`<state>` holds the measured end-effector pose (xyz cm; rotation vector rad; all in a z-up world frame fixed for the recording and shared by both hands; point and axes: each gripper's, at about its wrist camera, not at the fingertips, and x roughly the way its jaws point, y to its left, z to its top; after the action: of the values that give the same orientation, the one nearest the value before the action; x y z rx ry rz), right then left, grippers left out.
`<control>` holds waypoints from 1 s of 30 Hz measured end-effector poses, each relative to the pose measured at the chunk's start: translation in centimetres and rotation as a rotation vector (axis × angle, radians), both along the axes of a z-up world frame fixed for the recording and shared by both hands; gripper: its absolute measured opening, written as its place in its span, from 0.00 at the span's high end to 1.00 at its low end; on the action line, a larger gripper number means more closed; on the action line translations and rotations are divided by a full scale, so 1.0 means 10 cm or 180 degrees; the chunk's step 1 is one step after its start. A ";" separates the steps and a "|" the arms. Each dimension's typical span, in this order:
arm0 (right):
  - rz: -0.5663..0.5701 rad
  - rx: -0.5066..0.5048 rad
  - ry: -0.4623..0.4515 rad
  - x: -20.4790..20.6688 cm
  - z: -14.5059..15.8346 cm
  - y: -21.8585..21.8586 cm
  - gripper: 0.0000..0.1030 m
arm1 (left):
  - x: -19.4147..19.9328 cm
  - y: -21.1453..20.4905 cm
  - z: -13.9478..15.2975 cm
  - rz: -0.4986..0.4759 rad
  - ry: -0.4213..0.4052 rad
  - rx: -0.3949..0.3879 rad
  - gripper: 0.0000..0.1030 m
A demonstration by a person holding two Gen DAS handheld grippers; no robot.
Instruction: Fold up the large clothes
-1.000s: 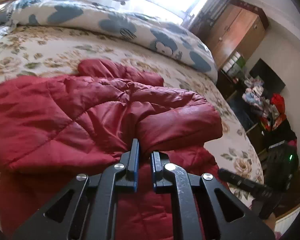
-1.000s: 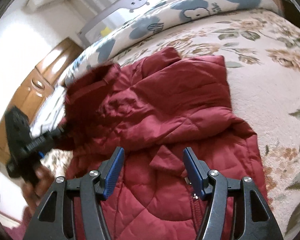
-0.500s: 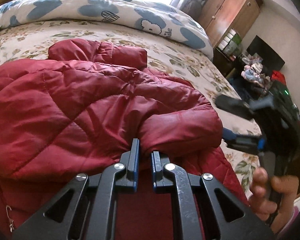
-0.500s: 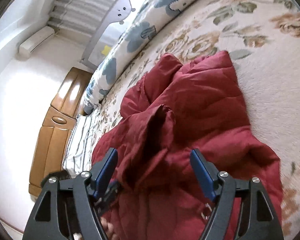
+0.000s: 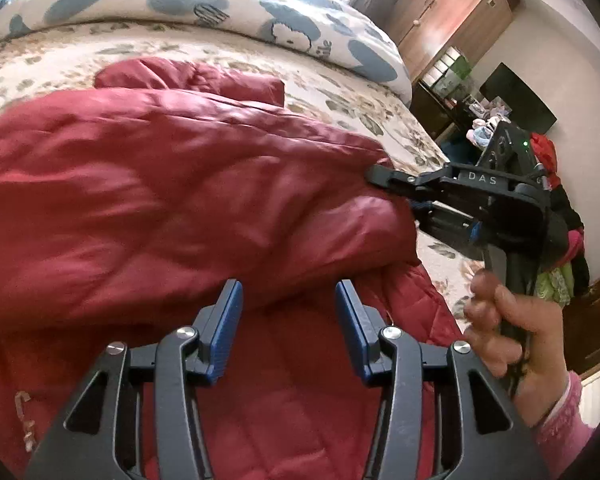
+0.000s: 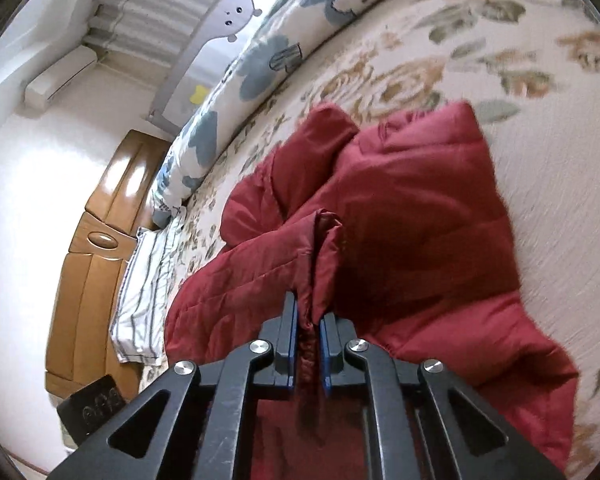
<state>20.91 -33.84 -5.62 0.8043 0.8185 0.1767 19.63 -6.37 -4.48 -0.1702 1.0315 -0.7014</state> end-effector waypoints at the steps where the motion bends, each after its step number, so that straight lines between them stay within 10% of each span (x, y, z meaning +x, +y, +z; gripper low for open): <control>1: -0.0028 -0.0064 -0.0024 -0.03 0.03 -0.02 0.92 | -0.01 0.05 0.03 0.0018 -0.0018 0.0000 0.55; 10: -0.0074 -0.0576 0.0142 -0.05 -0.14 -0.07 0.92 | 0.39 0.57 0.31 0.0581 -0.0310 0.0261 0.55; 16: -0.0076 -0.0742 0.0152 -0.08 -0.20 -0.03 0.91 | 0.81 0.74 -0.05 0.0688 -0.0062 0.0546 0.55; 24: -0.0296 -0.1607 -0.0280 -0.36 0.41 0.23 0.72 | 0.86 0.59 -0.37 0.0640 0.0057 0.0771 0.55; 30: 0.0286 -0.1854 -0.0270 -0.12 0.36 0.76 0.57 | 0.86 0.52 -0.38 0.0649 0.0027 0.0906 0.54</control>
<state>19.66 -26.22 -2.04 0.2110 0.7715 0.0445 28.22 -1.15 -8.24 -0.0301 1.0931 -0.3644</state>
